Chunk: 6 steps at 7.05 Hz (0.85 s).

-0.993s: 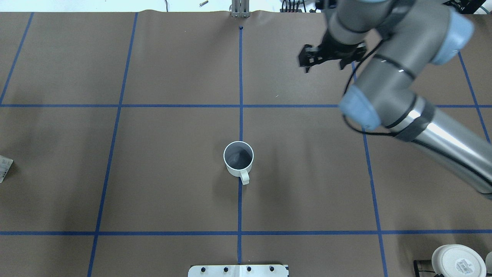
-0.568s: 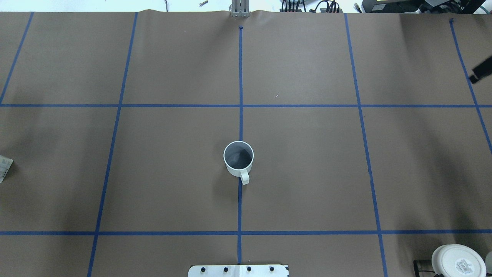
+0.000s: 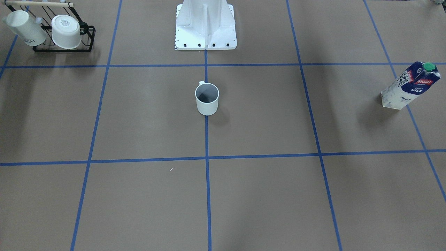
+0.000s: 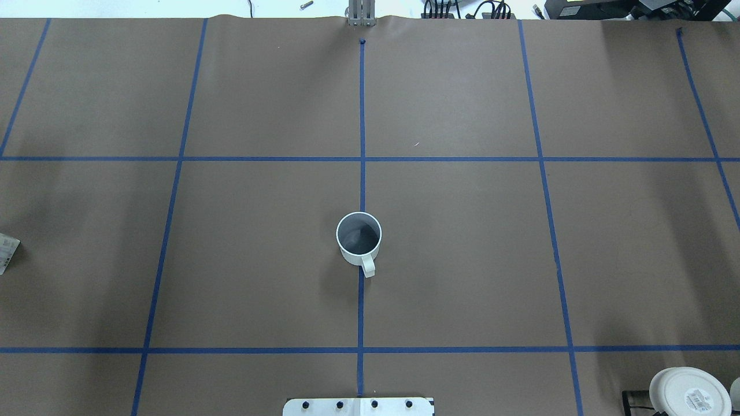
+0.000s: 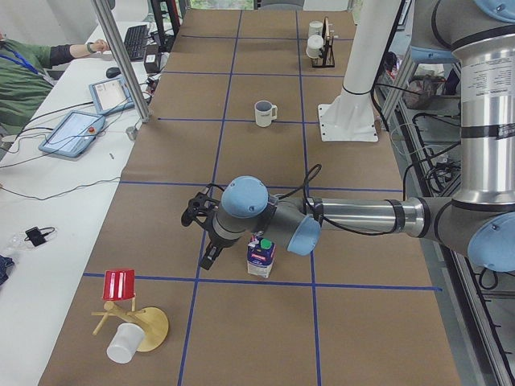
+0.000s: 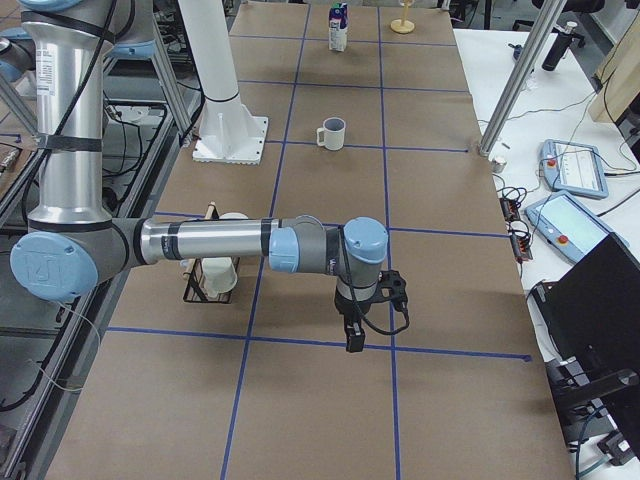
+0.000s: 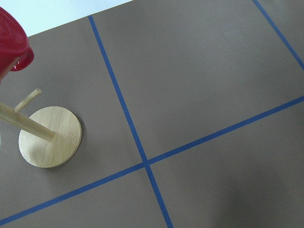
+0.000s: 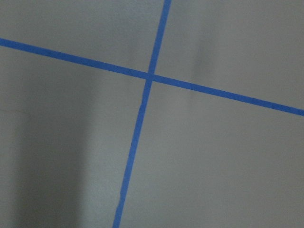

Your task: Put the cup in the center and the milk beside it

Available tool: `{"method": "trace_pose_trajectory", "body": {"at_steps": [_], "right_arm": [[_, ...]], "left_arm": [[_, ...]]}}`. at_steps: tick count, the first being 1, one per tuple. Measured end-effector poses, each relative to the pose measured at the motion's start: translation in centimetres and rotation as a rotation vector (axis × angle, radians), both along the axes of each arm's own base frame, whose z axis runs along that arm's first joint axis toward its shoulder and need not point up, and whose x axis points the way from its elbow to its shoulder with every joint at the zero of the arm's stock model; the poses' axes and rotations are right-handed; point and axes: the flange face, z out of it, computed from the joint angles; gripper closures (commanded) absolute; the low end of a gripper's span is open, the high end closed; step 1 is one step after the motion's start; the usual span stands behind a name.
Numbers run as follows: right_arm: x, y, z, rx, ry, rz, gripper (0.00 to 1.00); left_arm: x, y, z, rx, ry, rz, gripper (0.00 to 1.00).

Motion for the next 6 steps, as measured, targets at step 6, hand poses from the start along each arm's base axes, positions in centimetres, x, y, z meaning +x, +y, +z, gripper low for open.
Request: {"method": "trace_pose_trajectory", "body": {"at_steps": [6], "right_arm": [[0.4,1.0,1.6,-0.042,-0.004,0.017,0.00]], "left_arm": [[7.7,5.9,-1.8,-0.113,0.053,0.001,0.02]]}}
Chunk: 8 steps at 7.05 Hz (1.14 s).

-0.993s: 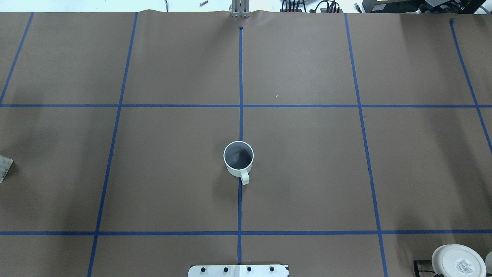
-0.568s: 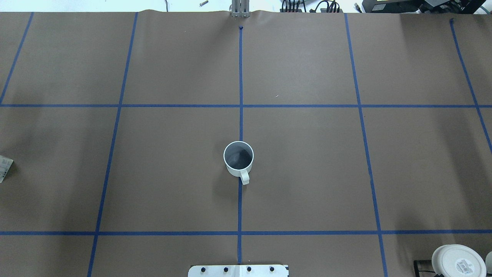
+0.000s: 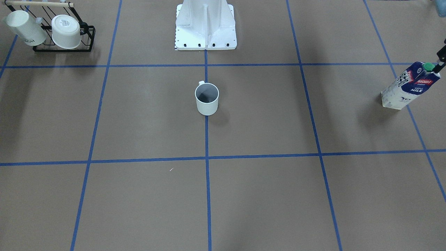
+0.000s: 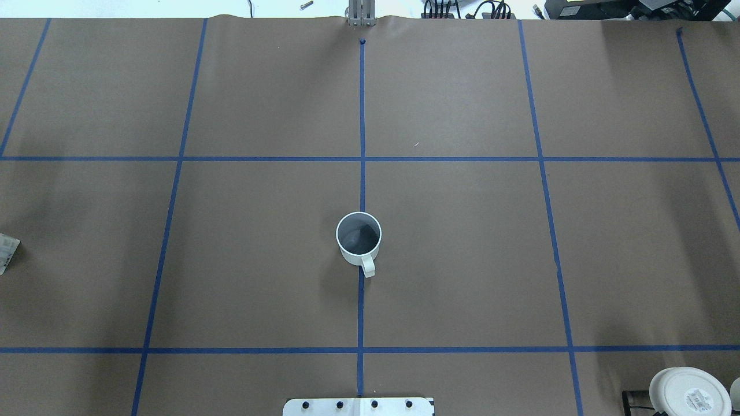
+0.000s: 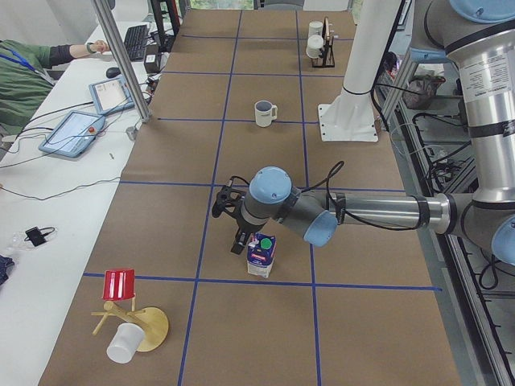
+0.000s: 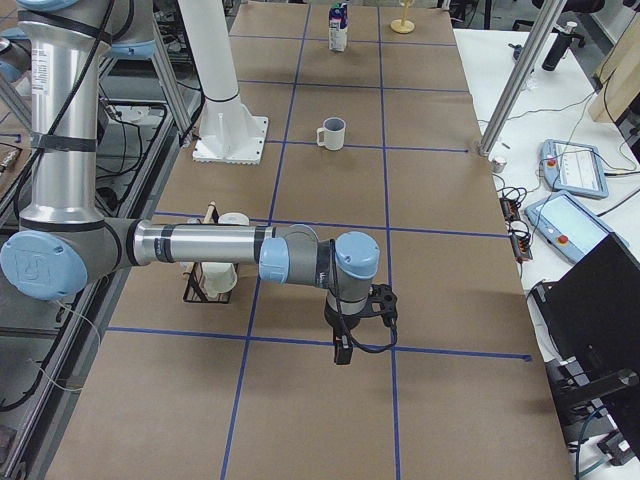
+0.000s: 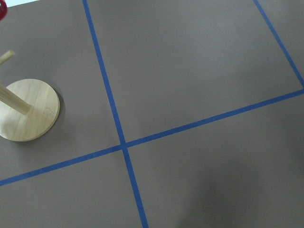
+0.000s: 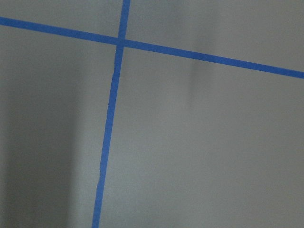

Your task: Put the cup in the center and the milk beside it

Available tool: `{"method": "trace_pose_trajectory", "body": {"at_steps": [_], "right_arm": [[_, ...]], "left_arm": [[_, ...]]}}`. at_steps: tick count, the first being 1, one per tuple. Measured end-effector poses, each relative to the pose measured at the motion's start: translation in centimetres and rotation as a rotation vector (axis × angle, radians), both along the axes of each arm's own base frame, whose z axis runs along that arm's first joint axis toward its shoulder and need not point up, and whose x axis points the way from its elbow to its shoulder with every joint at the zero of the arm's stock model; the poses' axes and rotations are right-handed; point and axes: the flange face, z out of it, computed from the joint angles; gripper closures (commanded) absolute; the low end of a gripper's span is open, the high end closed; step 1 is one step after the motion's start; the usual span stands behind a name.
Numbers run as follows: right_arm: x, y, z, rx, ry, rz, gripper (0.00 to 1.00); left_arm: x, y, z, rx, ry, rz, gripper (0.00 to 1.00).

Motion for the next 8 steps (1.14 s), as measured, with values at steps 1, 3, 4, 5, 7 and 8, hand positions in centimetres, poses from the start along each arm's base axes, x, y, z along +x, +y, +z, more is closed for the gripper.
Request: {"method": "trace_pose_trajectory", "body": {"at_steps": [1,3,4,5,7,8], "right_arm": [[0.0,0.0,0.2,-0.003,0.000,0.000,0.00],[0.0,-0.1,0.4,-0.007,0.001,-0.001,0.00],[0.0,-0.1,0.5,-0.009,0.001,-0.002,0.00],[0.0,-0.1,0.6,-0.010,0.001,-0.002,0.00],[-0.1,-0.3,0.7,-0.013,0.001,-0.002,0.00],[-0.1,-0.4,0.9,-0.015,0.002,-0.002,0.00]], "left_arm": [[0.9,1.2,0.4,-0.009,-0.009,0.013,0.02],[1.7,3.1,1.6,-0.015,-0.022,0.037,0.08],[2.1,3.5,2.0,-0.018,-0.024,0.049,0.12],[2.5,3.6,2.4,-0.022,-0.026,0.061,0.14],[3.1,3.4,3.0,-0.029,-0.028,0.077,0.26],[3.4,3.2,3.4,-0.032,-0.029,0.084,0.31]]}}
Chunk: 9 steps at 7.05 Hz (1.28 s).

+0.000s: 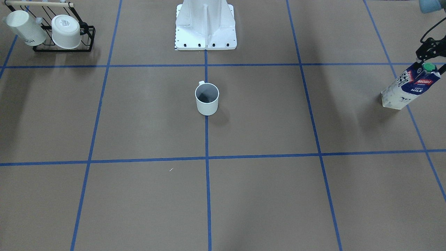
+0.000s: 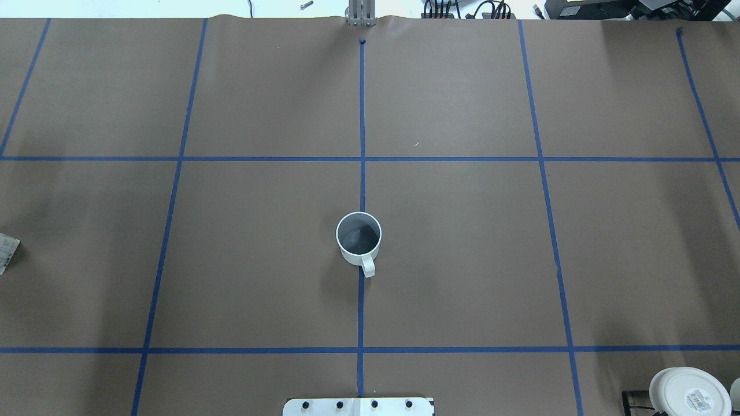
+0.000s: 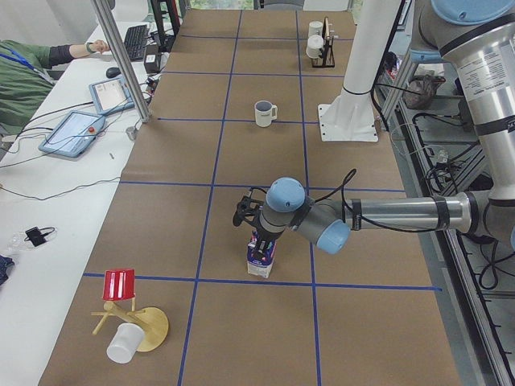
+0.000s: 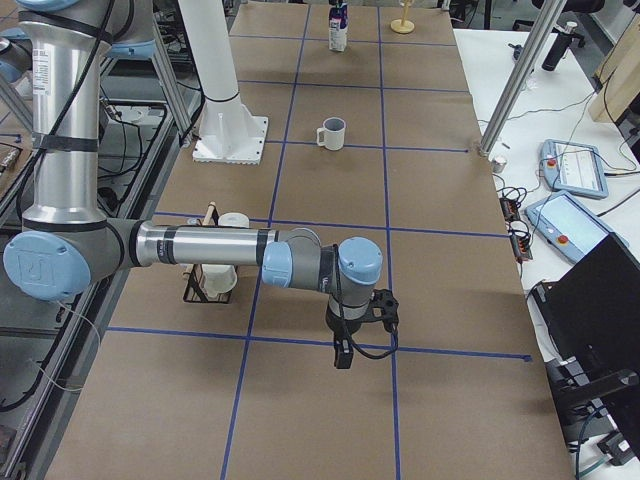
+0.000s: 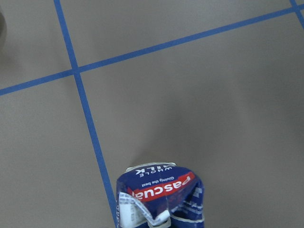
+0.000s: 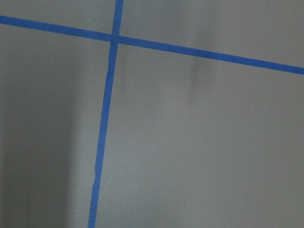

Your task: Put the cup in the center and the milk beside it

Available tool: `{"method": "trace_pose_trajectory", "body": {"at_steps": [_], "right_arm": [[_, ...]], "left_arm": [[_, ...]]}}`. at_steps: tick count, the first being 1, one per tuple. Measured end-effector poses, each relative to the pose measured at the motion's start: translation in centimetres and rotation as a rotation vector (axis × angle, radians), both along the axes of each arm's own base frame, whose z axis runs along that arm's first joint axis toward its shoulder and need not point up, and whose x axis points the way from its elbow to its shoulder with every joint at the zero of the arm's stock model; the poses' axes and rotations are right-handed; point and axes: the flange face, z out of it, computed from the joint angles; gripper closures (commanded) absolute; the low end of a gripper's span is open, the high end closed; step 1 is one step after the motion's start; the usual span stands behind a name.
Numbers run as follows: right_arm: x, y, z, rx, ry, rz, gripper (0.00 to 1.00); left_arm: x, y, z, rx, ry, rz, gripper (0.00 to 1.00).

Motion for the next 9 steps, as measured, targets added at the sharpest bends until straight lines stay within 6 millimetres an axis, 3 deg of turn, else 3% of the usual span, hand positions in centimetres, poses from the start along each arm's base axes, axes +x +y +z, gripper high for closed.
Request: {"method": "trace_pose_trajectory", "body": {"at_steps": [1,3,4,9], "right_arm": [[0.00,-0.09,0.02,0.000,0.000,0.000,0.00],[0.00,-0.14,0.11,-0.001,0.001,-0.001,0.00],[0.00,-0.16,0.13,-0.001,0.000,-0.001,0.00],[0.00,-0.12,0.19,-0.002,0.000,-0.002,0.00]], "left_arm": [[0.33,-0.28,0.33,-0.002,-0.003,0.007,0.38],[0.88,-0.49,0.62,0.001,-0.018,0.016,0.86],[1.00,-0.52,0.64,0.004,-0.022,0.017,1.00],[1.09,-0.63,0.73,0.043,-0.013,0.018,1.00]]}}
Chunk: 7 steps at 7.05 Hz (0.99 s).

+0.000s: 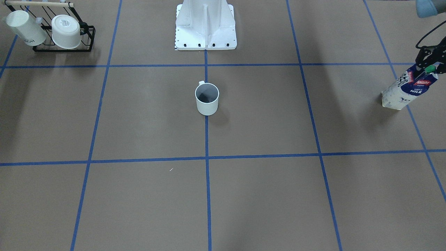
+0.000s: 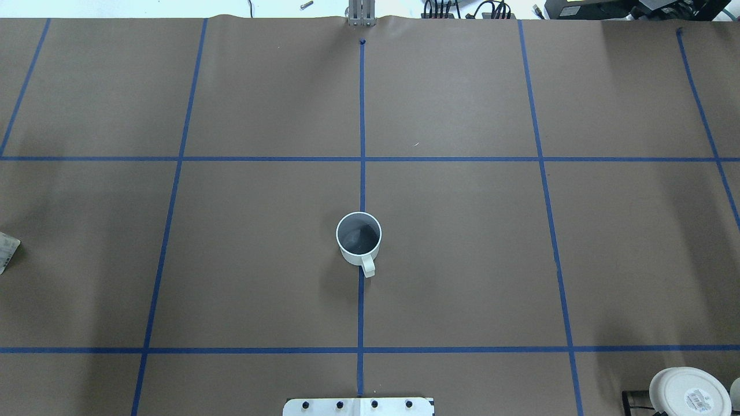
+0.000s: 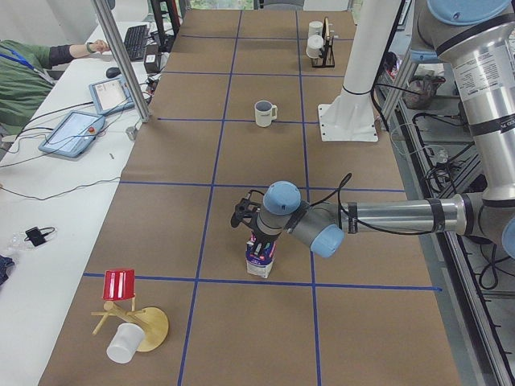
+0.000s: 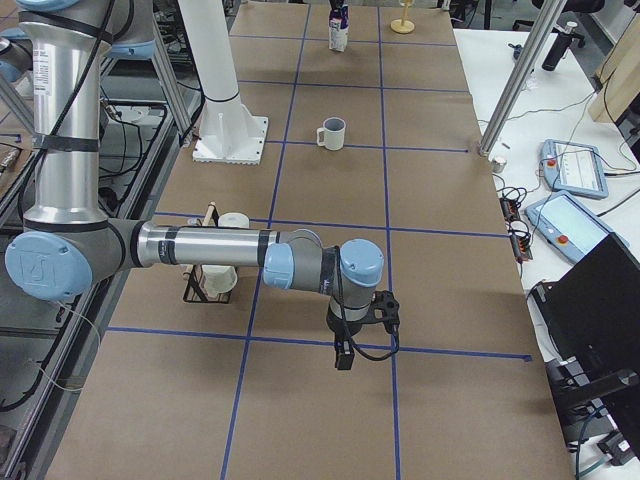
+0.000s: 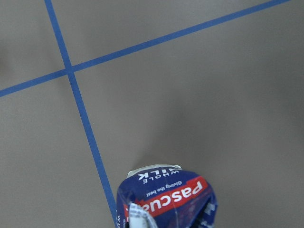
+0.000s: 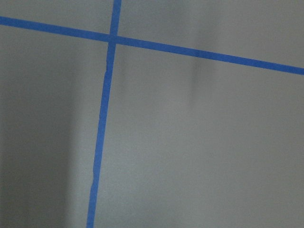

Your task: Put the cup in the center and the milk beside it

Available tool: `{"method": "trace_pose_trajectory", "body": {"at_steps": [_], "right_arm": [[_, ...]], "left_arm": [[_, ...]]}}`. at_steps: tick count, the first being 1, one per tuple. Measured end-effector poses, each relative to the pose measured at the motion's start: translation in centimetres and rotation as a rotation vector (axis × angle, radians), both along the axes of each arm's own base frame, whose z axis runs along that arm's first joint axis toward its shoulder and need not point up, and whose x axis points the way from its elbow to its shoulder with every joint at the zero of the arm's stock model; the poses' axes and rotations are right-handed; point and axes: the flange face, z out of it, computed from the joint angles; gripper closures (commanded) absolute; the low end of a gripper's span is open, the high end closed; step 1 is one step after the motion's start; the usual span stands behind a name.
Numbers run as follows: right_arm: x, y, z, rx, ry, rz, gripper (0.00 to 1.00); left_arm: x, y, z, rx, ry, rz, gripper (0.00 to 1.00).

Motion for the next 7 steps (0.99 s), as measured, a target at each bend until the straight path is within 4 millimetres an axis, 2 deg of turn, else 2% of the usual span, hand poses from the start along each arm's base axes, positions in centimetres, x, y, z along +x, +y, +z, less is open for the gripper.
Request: {"method": "trace_pose_trajectory", "body": {"at_steps": [2,4,6,7], "right_arm": [[0.0,0.0,0.0,-0.001,-0.001,0.000,0.00],[0.0,0.1,0.3,-0.007,0.000,0.001,0.00],[0.0,0.1,0.4,-0.009,0.001,0.001,0.00],[0.0,0.1,0.4,-0.010,0.000,0.001,0.00]], "left_arm": [[0.2,-0.6,-1.3,0.013,0.026,0.003,1.00],[1.0,-2.7,-4.5,-0.004,0.091,-0.001,1.00],[2.6,-6.9,-9.4,-0.054,0.156,-0.077,1.00],[4.6,-9.0,-12.9,-0.088,0.191,-0.109,1.00]]}}
